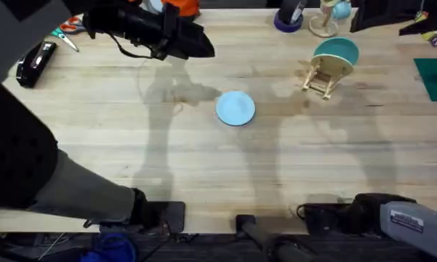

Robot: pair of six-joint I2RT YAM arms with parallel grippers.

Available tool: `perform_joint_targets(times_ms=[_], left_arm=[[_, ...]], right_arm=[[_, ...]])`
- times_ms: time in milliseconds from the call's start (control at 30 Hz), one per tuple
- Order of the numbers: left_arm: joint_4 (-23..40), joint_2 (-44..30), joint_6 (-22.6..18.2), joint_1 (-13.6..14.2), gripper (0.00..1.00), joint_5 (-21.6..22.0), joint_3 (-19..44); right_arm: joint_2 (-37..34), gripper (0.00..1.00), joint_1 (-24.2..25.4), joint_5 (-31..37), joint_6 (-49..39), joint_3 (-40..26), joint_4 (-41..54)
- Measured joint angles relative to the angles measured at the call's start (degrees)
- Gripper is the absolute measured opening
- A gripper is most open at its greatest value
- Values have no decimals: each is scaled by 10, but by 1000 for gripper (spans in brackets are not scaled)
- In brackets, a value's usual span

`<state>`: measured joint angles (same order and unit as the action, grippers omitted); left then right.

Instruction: Pick up the plates from the table one by one and place each into a slot on the dish rack.

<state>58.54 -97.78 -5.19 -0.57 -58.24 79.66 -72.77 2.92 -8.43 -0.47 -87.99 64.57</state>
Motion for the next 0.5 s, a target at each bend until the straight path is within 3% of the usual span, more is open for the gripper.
perform_joint_targets(times_ms=[300, 500], left_arm=[[1, 0, -3, 11, 41, 20, 0], [4, 0, 1, 41, 41, 45, 0]], right_arm=[[0, 993, 0, 0, 0, 0, 0], [0, 995, 0, 0, 0, 0, 0]])
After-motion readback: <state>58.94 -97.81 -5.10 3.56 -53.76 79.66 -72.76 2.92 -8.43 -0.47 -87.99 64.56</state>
